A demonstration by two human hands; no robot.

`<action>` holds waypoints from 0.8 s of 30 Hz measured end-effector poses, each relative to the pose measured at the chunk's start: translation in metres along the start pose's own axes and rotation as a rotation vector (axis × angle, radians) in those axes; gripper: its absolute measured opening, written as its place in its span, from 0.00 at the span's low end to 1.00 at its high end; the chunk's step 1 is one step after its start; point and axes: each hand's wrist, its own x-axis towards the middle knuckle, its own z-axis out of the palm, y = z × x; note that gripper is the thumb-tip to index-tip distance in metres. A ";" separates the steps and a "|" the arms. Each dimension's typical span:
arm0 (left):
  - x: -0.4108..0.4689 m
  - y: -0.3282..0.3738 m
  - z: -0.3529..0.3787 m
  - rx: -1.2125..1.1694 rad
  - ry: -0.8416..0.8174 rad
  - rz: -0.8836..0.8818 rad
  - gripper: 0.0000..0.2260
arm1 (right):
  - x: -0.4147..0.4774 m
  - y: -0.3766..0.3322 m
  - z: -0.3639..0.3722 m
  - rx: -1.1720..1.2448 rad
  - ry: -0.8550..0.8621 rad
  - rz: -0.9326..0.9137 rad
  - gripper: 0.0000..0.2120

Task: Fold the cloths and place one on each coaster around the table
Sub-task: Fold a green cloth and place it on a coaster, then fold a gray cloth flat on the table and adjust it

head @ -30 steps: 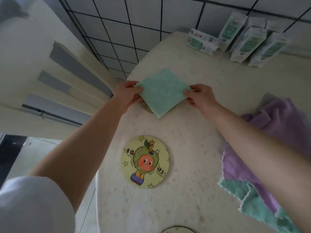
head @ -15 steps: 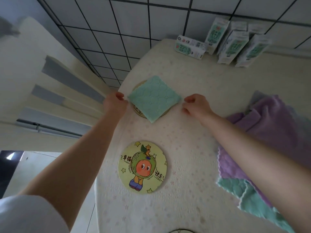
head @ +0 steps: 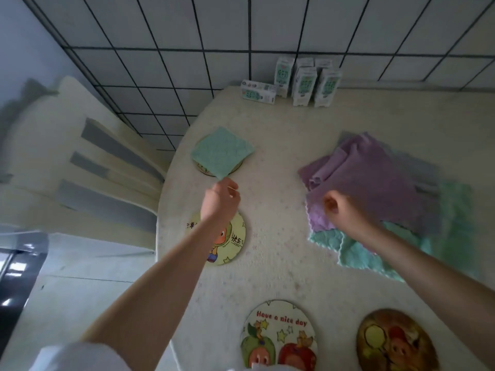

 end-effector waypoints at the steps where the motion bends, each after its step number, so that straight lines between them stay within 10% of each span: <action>1: -0.011 0.004 0.011 0.027 -0.030 0.040 0.09 | -0.011 0.011 -0.009 -0.057 0.003 -0.019 0.07; 24: -0.080 0.126 0.221 0.477 -0.222 0.501 0.29 | -0.014 0.136 -0.081 -0.508 -0.001 -0.378 0.05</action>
